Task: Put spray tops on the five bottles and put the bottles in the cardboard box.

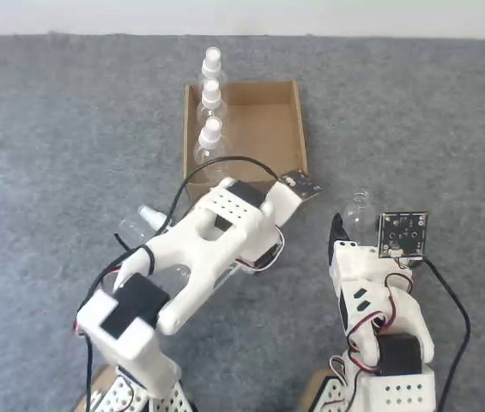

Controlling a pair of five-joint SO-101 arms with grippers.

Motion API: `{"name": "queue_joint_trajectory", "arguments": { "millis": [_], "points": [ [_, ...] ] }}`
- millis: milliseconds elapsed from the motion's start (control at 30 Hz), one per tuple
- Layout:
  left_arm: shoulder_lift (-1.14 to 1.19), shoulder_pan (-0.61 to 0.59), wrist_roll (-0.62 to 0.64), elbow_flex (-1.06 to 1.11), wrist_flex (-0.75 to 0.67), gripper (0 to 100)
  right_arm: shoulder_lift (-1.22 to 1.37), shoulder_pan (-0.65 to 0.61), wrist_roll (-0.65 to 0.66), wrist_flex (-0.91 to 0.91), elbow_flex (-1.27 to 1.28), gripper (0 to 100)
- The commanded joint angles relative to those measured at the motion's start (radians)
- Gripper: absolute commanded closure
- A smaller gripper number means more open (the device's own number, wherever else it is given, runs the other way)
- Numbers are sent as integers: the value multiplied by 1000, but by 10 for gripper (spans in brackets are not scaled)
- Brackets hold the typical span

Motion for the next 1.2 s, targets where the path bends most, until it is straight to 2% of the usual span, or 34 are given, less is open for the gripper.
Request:
{"name": "queue_joint_trajectory", "arguments": {
  "millis": [0,333,533,733,900,1033,1167],
  "points": [
    [-163,5,34,19,6,990,-16,13,-3,-24,-6,898],
    [-565,3,41,263,-94,989,-16,7,-3,-24,-6,898],
    [-767,3,44,343,-98,989,-18,4,-3,-27,-6,898],
    [-930,2,120,392,-98,989,-18,-42,-3,-27,-5,898],
    [-1068,-104,123,421,-98,989,-18,-142,-3,-31,-6,898],
    [-1189,-210,181,435,-98,989,-18,-213,-3,-36,-15,898],
    [-1329,-264,189,466,-98,989,-18,-283,-3,-76,-8,898]
  ]
}}
